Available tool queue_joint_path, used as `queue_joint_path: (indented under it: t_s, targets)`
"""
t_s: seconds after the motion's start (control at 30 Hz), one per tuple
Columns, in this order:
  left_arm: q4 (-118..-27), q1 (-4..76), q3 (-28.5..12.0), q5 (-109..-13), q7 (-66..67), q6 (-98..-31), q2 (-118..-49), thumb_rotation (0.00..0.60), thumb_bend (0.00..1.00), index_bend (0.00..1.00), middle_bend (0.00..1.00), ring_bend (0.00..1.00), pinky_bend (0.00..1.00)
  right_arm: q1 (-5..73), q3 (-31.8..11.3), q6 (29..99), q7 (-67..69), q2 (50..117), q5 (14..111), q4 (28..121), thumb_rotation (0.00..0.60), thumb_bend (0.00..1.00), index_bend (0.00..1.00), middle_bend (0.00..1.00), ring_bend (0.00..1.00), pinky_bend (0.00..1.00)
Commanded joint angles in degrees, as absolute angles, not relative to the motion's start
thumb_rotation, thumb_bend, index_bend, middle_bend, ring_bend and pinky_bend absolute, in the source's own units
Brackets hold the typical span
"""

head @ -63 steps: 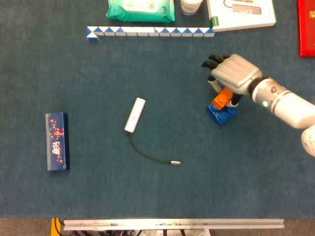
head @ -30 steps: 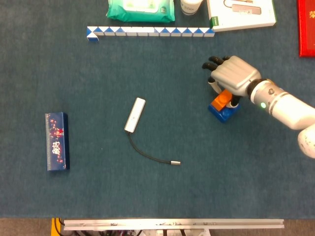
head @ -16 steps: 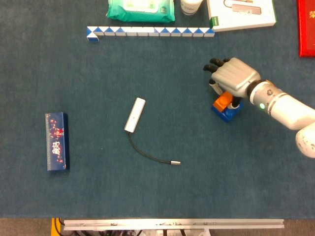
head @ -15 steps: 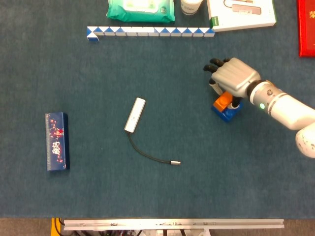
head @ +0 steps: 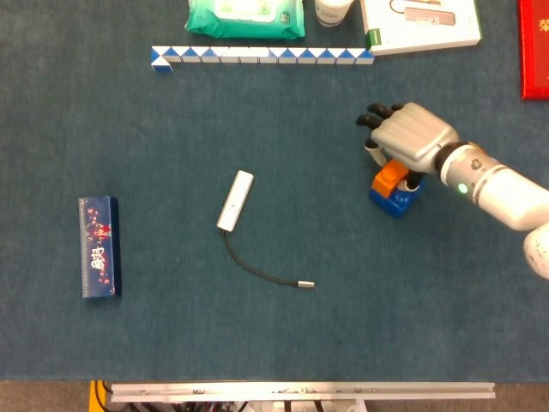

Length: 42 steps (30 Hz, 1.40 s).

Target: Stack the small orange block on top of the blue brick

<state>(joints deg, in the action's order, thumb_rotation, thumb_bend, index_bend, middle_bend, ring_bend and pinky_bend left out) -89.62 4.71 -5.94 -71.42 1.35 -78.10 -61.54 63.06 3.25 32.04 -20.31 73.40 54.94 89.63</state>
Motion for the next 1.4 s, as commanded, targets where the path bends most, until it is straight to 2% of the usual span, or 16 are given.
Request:
queue_joint_path:
  t_s: [0.03,0.2,0.33,0.6,0.93,1.2,1.4]
  targets:
    - [-89.7,4.7,-5.9,-71.5,1.4,-78.2,-61.5,0.6,0.05,0.39,0.4,0.29,0.45,63.0,3.4,32.0,-20.4,73.2,55.1,89.8,0.6,0.13,0.33,0.14,0.01,0.21]
    - [-90.0,4.5,-5.8,-71.9,1.6,-78.7,-61.5,0.6,0.05,0.39,0.4,0.29,0.45,62.8,3.6,32.6,-20.6,72.9,55.3,90.4,0.6,0.13,0.16,0.14,0.01,0.2]
    - [-90.2,4.5,-5.8,-72.1,1.7,-78.9,-61.4,0.6,0.05,0.39,0.4,0.29,0.45,61.9,3.4,34.8,-20.7,71.7,56.2,92.1,0.6,0.13,0.1,0.14,0.01,0.2]
    - [-90.6,4.3,-5.6,-72.7,1.8,-79.5,-61.2,0.6,0.05,0.39,0.4,0.29,0.45,57.2,3.6,45.4,-23.5,66.9,59.1,98.9,0.6,0.13,0.1,0.14,0.01,0.2]
    - [-91.4,4.1,-5.4,-74.2,1.8,-80.5,-61.0,0.6,0.05,0.39,0.4,0.29,0.45,44.6,5.8,67.5,-31.7,63.0,63.0,107.3,0.6,0.13,0.17,0.14,0.01,0.2]
    - [-92.2,4.1,-4.8,-76.3,2.2,-81.4,-60.9,0.6,0.05,0.39,0.4,0.29,0.45,33.1,7.9,81.8,-33.1,64.0,70.1,108.2,0.6,0.13,0.19,0.14,0.01,0.2]
    - [-92.8,3.9,-4.4,-77.2,2.6,-82.0,-61.0,0.6,0.05,0.39,0.4,0.29,0.45,25.3,9.0,89.2,-32.9,67.3,73.6,105.6,0.6,0.13,0.19,0.14,0.01,0.2]
